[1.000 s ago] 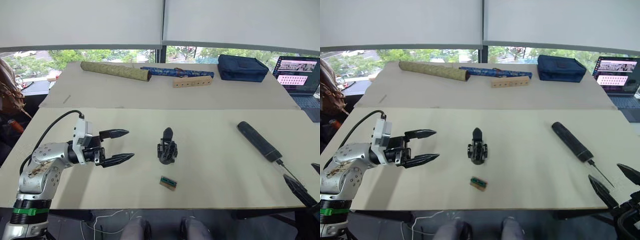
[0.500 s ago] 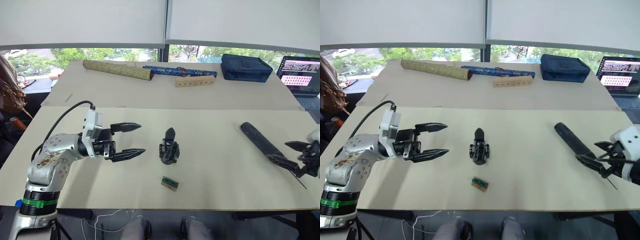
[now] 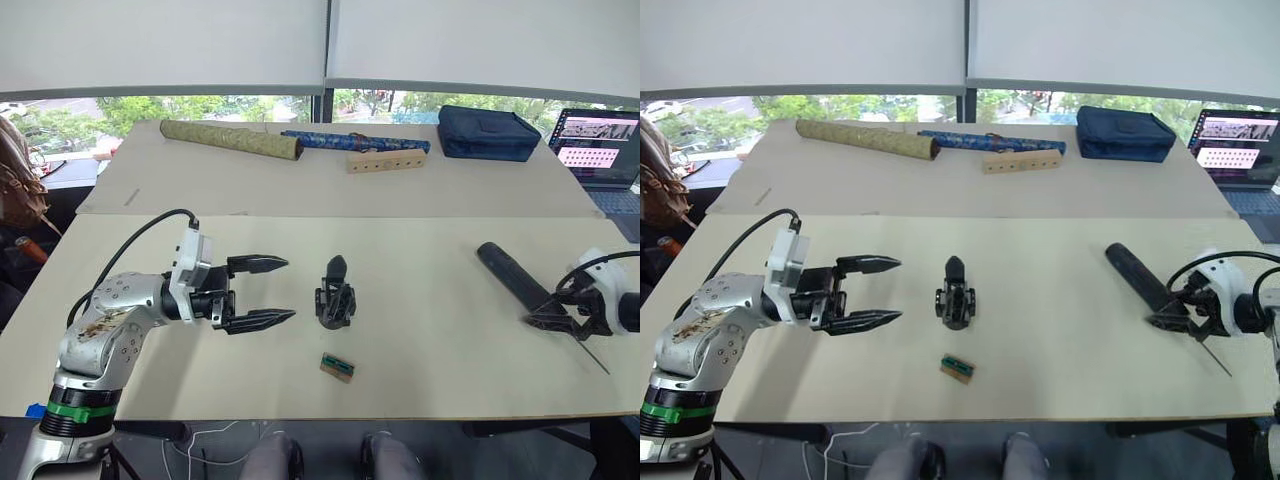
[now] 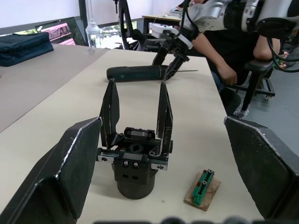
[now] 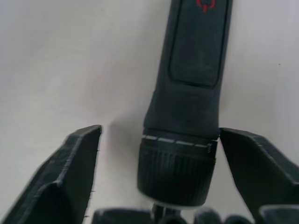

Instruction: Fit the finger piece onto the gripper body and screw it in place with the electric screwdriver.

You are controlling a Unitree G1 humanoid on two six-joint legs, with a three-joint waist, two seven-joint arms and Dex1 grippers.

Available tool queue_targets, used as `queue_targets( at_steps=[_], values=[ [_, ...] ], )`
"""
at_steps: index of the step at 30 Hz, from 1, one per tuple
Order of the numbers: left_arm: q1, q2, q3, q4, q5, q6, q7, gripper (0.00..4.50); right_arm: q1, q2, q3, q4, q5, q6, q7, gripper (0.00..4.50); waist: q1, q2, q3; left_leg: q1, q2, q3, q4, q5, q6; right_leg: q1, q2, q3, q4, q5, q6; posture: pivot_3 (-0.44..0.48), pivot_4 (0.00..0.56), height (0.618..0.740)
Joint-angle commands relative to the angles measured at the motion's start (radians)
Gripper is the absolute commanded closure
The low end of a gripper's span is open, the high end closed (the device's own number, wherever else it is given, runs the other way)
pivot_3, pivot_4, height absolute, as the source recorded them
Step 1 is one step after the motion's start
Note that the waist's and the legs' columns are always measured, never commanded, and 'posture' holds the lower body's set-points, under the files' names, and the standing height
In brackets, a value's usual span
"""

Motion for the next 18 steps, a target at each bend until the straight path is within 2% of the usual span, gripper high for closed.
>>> queue_targets(
  at_steps=[1,4,6,9,11,15,18],
  values=[
    [0.002,0.010,0.015,-0.016,0.006,-0.037,-0.015,0.00,-0.060,0.001,0.010,0.091,-0.040,-0.071,0.021,1.55,0.000,0.000,0.000,0.000,0.000,0.000,0.000,0.000,0.000,0.000,0.000,0.000,0.000,0.000,0.000,0.000,0.150,0.740],
    [0.011,0.016,0.019,-0.018,0.001,-0.032,-0.016,0.00,-0.087,0.008,0.007,0.148,-0.060,-0.123,0.014,2.56,-0.001,0.000,0.000,0.000,0.000,0.000,-0.001,0.000,-0.001,0.000,0.000,-0.001,0.000,0.000,0.000,0.000,0.150,0.740],
    [0.021,0.022,0.022,-0.028,-0.007,-0.022,-0.016,0.00,-0.093,0.009,-0.010,0.140,-0.048,-0.140,0.036,2.61,-0.002,0.000,0.000,0.000,0.000,0.000,-0.001,0.001,-0.001,0.000,0.000,-0.001,0.000,0.000,0.000,0.000,0.150,0.740],
    [0.047,0.029,0.027,-0.042,0.000,-0.037,-0.014,0.00,-0.055,-0.002,-0.040,0.001,0.001,-0.115,0.101,2.61,-0.004,0.001,0.001,0.000,0.000,0.000,-0.001,0.001,-0.002,0.000,0.000,-0.001,0.000,0.000,0.000,0.000,0.150,0.740],
    [0.059,0.026,0.043,-0.032,0.020,-0.072,-0.003,0.00,0.028,-0.027,-0.063,-0.275,0.065,0.034,0.142,2.61,-0.005,0.005,0.003,0.000,0.001,0.000,-0.001,0.001,-0.002,0.000,0.000,-0.001,0.000,0.000,0.000,0.000,0.150,0.740],
    [0.078,0.031,0.053,-0.028,0.020,-0.095,-0.010,0.00,0.238,-0.076,-0.117,-0.782,0.158,0.308,0.128,2.61,0.000,0.013,0.007,-0.001,0.002,-0.001,-0.001,0.002,-0.003,-0.003,0.000,-0.001,0.003,0.000,0.000,0.000,0.150,0.740],
    [0.084,0.035,0.049,-0.021,0.021,-0.105,-0.023,0.00,0.346,-0.087,-0.148,-1.007,0.200,0.438,0.082,2.61,0.008,0.013,0.007,-0.001,0.003,-0.002,-0.001,0.002,-0.004,-0.002,0.001,-0.002,0.003,0.000,0.000,0.000,0.150,0.740]
  ],
)
